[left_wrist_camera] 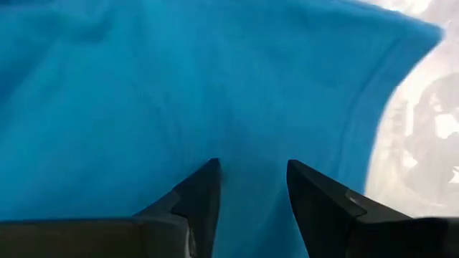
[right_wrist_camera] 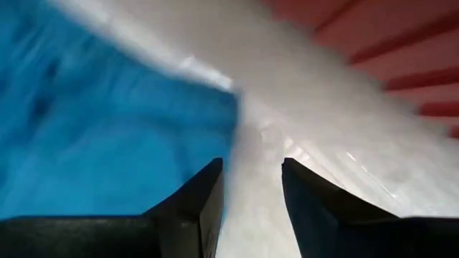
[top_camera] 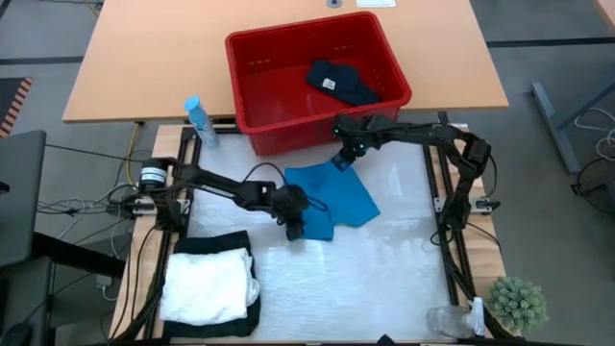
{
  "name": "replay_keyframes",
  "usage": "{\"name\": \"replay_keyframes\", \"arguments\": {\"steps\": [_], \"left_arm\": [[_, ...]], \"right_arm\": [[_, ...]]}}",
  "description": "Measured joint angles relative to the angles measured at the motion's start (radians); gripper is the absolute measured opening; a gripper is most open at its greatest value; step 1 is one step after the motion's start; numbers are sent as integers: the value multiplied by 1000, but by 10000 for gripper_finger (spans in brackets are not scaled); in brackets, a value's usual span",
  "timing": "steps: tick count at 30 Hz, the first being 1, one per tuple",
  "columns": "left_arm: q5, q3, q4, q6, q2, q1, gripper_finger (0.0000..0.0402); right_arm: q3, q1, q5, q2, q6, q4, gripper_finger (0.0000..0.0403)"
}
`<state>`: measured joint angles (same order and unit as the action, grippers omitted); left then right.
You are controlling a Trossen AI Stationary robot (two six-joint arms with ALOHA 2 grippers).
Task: Fold Laundry from Bin
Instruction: Fold the blue shorts from the red bin
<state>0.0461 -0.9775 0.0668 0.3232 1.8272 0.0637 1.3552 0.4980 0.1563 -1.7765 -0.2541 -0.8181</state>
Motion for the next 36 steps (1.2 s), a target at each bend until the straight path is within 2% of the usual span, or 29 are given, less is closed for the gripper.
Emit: {"name": "replay_keyframes", "arguments": {"steps": [4, 8, 11, 15, 18, 22, 24, 36], "left_arm": [[31, -1, 22, 15, 7, -10, 151], [36, 0, 43, 4, -8, -25, 151], [36, 0, 54, 3, -9, -34, 151], [34, 0, 77, -6, -10, -45, 151], [33, 0, 69, -13, -10, -50, 151], [34, 0, 65, -1, -10, -51, 151], [33, 0, 65, 13, -10, -51, 151], [19, 0, 63, 21, -10, -52, 151]], "right_arm": [[-1, -49, -149, 39, 171, -75, 166], [-7, -145, -305, 129, 288, -151, 164], [-77, -244, -343, 230, 303, -133, 164], [-257, -402, -270, 383, 200, -18, 162], [-380, -528, -134, 447, 124, 141, 160], [-458, -645, 58, 429, 94, 309, 159], [-459, -671, 110, 390, 96, 347, 159], [-459, -704, 87, 143, 65, 387, 159]]}}
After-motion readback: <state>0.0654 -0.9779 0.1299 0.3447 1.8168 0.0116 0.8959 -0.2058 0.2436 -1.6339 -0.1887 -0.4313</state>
